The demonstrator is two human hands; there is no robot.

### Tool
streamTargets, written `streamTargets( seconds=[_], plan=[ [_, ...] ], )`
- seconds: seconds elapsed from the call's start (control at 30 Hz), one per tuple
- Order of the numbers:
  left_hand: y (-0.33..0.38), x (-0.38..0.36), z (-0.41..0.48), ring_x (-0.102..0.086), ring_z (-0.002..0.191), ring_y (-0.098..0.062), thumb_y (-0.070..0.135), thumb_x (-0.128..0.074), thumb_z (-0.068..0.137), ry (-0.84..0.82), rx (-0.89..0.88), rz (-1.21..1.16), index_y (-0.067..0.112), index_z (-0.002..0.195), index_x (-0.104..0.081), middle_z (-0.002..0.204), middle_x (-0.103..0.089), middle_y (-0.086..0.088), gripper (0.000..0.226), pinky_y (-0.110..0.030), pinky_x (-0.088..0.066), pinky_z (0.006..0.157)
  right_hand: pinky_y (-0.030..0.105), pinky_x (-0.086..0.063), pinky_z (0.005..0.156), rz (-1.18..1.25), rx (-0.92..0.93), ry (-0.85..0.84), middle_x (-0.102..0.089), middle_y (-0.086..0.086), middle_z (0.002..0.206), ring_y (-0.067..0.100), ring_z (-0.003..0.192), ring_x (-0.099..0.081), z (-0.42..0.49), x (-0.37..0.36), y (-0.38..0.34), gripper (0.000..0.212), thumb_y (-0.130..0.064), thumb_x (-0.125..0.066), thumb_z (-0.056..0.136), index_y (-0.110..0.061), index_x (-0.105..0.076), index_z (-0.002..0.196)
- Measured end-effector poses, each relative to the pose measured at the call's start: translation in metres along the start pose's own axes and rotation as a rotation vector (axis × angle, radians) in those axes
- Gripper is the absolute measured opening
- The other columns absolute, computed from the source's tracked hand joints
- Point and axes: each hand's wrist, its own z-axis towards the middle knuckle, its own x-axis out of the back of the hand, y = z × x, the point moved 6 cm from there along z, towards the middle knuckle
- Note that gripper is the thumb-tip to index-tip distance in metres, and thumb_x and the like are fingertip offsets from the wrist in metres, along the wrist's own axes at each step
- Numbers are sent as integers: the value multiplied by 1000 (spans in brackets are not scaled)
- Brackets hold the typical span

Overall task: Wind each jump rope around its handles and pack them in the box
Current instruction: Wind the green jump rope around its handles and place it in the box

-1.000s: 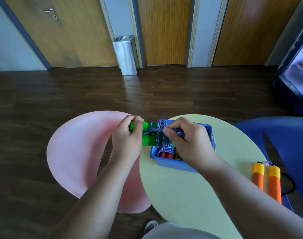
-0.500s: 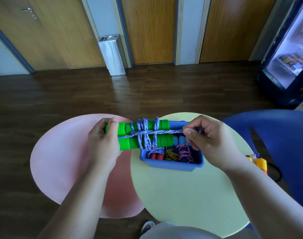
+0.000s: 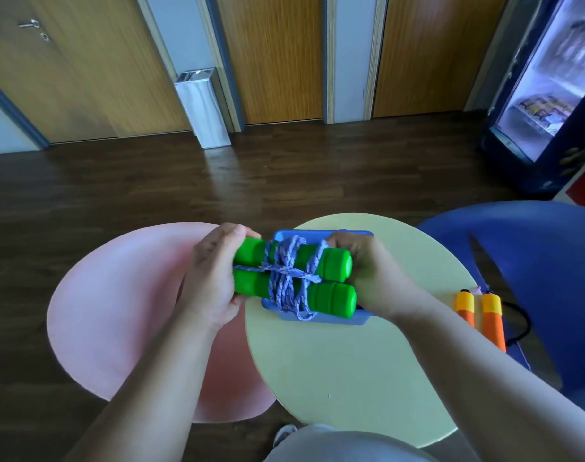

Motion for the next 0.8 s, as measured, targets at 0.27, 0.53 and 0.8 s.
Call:
streamTargets(
  seconds=[0.27,0.53,0.8],
  plan=[
    [34,4,-6,-47,40,-26,35,-49,99,62,-291,232,23,86,-67,69,-60,-3,25,-26,-34,36,42,-57,59,175,-226,95,-70,18,104,28,64,-68,-5,30,13,29,-39,-54,104,-19,-60,125],
    [24,-8,-15,-60,74,-26,38,-54,89,-173,-359,180,24,113,-55,107,-66,-13,27,-30,-44,50,39,-58,58,431,-350,150,-69,17,93,31,65,-68,-12,15,2,28,-41,-53,105,-18,-69,107],
    [-22,-24,-9,-75,77,-20,42,-57,103,-21,317,-215,16,103,-63,100,-69,-8,27,-36,-61,57,66,-53,76,145,30,375,-69,25,99,58,91,-61,-14,28,-5,17,-22,-64,93,-35,-72,100]
  ],
)
